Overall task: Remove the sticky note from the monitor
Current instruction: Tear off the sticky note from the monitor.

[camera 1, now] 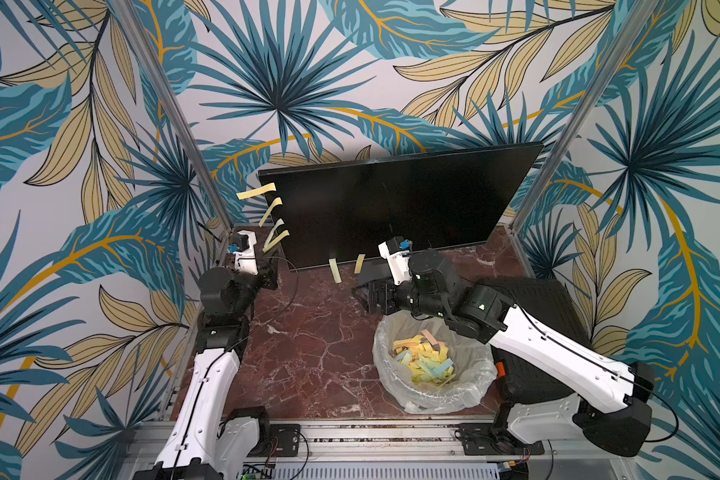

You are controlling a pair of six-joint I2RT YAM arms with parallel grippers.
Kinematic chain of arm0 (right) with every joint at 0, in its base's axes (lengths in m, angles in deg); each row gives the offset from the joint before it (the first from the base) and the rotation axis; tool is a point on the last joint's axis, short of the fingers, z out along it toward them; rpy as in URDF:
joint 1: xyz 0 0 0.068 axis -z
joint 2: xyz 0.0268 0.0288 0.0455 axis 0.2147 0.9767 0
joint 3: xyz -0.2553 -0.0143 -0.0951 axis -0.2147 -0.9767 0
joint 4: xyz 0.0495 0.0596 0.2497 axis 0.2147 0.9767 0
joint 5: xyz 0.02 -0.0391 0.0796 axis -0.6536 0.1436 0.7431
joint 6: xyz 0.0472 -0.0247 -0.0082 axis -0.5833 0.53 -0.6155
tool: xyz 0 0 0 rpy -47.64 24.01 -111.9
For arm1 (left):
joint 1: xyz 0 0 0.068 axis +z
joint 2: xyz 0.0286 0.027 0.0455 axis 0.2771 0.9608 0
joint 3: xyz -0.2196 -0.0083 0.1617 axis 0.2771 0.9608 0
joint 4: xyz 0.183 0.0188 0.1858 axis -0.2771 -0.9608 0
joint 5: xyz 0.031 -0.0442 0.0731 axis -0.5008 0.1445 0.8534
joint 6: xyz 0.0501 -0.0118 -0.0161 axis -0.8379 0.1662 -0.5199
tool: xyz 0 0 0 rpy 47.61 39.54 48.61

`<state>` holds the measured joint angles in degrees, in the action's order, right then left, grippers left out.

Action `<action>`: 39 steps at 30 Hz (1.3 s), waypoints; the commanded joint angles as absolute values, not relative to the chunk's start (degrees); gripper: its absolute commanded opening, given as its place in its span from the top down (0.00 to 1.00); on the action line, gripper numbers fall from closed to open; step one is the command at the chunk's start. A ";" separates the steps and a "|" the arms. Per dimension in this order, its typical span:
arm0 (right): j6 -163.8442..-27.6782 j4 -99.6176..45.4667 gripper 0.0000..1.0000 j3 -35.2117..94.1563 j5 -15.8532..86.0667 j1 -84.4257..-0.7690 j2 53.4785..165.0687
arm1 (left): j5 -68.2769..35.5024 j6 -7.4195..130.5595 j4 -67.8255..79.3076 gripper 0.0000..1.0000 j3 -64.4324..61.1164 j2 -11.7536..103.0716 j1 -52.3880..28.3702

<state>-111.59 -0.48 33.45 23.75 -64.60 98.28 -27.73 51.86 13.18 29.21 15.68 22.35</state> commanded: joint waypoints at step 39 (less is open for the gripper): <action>-110.66 0.44 0.11 32.87 22.15 -64.95 97.06 | -31.73 65.29 -5.90 1.00 34.93 -0.58 18.56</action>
<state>-111.59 -0.45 33.45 23.34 -64.62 98.25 -31.23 62.06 -1.34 34.80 1.58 21.04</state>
